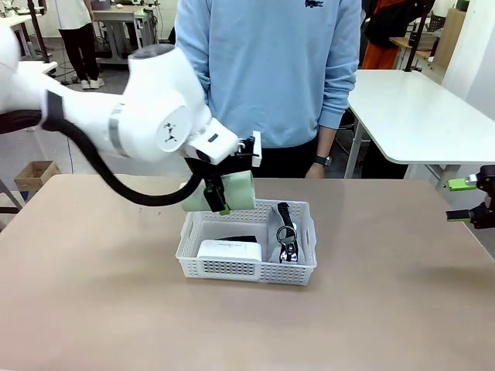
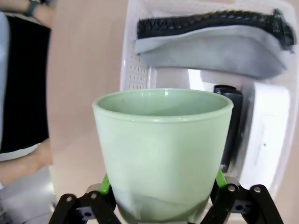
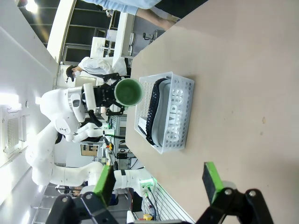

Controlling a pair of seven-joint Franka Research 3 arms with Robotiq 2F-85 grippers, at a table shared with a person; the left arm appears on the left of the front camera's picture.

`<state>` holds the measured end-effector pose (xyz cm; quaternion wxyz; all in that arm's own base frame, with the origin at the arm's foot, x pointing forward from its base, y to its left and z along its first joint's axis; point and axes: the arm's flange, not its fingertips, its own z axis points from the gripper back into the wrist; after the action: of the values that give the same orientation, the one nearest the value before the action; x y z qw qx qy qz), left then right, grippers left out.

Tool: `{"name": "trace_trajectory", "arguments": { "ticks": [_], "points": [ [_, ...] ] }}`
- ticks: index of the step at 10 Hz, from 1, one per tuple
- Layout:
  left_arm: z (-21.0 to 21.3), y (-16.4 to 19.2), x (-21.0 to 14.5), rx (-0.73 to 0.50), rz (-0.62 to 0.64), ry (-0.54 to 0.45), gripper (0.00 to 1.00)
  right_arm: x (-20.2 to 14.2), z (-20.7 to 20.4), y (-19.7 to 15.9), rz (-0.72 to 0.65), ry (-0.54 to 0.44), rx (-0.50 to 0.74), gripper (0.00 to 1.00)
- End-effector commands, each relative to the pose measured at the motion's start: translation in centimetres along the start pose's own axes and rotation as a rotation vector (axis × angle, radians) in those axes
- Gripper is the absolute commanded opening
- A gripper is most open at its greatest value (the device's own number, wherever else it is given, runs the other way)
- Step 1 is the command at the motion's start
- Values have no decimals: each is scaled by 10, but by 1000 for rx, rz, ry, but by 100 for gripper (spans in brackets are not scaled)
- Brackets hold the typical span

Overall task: Efficiently arrange items inside the basket to fit them all.
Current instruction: Pick up the Reusable plastic cup and place it inside the Organizing basket.

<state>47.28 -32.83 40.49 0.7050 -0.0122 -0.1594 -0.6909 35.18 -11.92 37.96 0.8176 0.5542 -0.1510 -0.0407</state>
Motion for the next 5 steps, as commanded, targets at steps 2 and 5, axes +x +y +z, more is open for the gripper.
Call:
{"name": "trace_trajectory", "arguments": {
  "ticks": [2, 5],
  "points": [
    [-25, 7, 29, -24, 16, 72, 87, -1, 3, 0, 19, 9, 3, 100],
    [-51, -2, 32, -28, 10, 149, 87, -1, 3, 0, 19, 9, 3, 100]
  ]
}}
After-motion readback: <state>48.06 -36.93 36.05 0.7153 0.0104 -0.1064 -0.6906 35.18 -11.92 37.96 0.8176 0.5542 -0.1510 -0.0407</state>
